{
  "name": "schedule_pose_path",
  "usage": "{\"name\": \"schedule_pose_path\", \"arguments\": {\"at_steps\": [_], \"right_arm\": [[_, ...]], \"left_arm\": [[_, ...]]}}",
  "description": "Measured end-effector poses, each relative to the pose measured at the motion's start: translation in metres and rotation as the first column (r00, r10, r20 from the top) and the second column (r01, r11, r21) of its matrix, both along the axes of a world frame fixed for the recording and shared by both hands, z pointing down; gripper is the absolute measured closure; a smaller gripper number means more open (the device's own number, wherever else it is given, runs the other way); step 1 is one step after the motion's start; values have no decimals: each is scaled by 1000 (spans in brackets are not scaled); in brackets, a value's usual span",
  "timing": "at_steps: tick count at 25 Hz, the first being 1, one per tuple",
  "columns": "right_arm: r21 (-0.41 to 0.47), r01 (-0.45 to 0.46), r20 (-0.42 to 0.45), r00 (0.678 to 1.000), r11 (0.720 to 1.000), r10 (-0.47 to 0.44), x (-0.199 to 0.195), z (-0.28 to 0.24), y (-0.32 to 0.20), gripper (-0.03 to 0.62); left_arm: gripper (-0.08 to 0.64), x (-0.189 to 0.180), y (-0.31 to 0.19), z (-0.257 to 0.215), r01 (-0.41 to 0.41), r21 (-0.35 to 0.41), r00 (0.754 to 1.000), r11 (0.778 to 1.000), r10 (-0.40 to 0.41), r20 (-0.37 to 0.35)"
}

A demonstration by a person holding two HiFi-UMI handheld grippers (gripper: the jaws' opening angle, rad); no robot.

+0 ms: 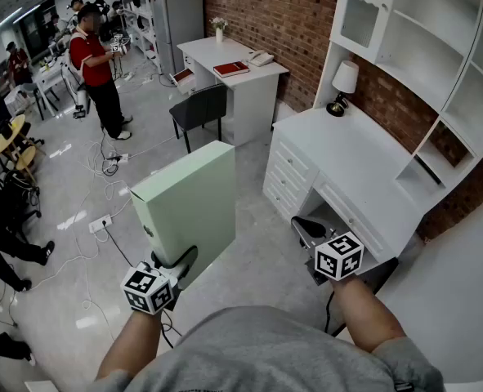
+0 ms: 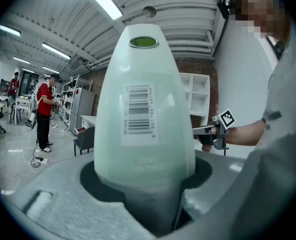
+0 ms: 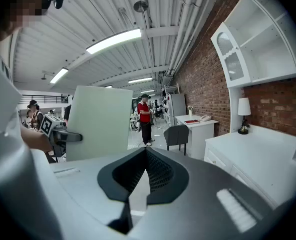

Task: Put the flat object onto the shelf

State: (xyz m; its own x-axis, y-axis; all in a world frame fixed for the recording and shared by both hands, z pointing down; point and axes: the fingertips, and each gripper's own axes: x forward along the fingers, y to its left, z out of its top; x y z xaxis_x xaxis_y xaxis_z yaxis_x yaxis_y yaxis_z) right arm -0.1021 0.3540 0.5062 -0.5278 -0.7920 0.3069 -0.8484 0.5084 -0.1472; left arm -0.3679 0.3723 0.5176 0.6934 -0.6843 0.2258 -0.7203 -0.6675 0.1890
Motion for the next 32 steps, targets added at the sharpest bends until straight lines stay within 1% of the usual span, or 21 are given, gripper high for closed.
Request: {"name": "schedule_pose_path", "arguments": {"at_steps": [10, 14, 17, 22, 26, 32], "right_arm": [[2, -2, -15, 1000, 1000, 2, 28, 2, -5, 584], [1, -20, -1, 1000, 1000, 20, 44, -1, -5, 583], [-1, -40, 9, 999, 999, 40, 62, -2, -3, 583], [1, -42, 6, 999, 999, 42, 96, -3, 3, 583], [6, -54, 7, 999, 999, 54, 130, -4, 7, 583], [11, -71, 10, 997, 997, 71, 171, -5, 11, 583]], "left_arm": [[279, 22, -4, -1, 7, 8, 1000, 1000, -7, 8], [279, 36, -5, -3, 6, 8, 1000, 1000, -6, 13], [279, 49, -5, -5, 9, 11, 1000, 1000, -9, 19], [279, 74, -9, -9, 30, 19, 999, 999, -30, 27], [279, 102, -15, -14, 41, 32, 999, 999, -42, 26], [279, 143, -15, -13, 29, 28, 999, 999, -30, 29]]}}
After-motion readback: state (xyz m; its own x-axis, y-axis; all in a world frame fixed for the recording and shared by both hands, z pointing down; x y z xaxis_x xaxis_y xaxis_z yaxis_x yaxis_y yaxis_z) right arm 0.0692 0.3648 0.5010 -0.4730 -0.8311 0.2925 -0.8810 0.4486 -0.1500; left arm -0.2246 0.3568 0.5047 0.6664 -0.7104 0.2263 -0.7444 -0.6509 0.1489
